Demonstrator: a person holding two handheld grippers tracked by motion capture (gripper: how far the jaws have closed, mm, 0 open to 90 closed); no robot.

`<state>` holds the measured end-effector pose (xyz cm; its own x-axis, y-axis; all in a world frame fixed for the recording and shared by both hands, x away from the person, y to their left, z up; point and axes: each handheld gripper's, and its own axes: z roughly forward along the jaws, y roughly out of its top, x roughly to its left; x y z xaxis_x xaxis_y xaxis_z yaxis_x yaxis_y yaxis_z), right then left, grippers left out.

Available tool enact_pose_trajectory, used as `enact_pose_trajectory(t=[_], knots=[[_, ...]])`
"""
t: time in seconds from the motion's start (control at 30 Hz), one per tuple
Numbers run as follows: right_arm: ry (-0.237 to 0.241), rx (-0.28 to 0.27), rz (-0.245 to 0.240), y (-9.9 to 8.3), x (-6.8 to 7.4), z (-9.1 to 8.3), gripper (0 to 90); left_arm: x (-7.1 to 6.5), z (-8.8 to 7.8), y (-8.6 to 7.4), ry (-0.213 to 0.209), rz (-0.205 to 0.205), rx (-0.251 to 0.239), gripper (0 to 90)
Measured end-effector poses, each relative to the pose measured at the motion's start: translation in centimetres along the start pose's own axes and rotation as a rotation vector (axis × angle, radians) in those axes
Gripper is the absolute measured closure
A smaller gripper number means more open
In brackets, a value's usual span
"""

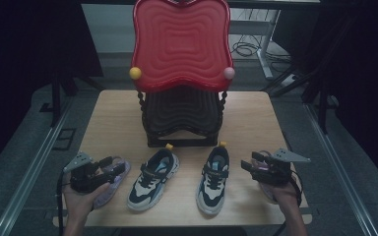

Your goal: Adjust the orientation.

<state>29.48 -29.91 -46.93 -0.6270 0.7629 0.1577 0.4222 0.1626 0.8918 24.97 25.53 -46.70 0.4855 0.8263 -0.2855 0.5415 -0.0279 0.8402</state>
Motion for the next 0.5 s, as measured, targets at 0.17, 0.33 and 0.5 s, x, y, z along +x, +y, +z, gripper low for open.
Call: enact_pose_trajectory(t=[0.17,0.33,0.5], knots=[[0.007,-0.025,-0.008,0.23,0.18,-0.40,40.5,-0.30,-0.18,0.09,0.000,0.008,-0.002,34.8],[0.016,-0.022,-0.029,0.42,0.56,-0.61,41.2,-0.78,-0.12,0.26,-0.022,0.020,0.017,36.7],[0.003,0.002,-0.027,0.22,0.50,-0.30,39.9,-0.77,-0.03,0.28,-0.035,0.030,0.048,44.2]])
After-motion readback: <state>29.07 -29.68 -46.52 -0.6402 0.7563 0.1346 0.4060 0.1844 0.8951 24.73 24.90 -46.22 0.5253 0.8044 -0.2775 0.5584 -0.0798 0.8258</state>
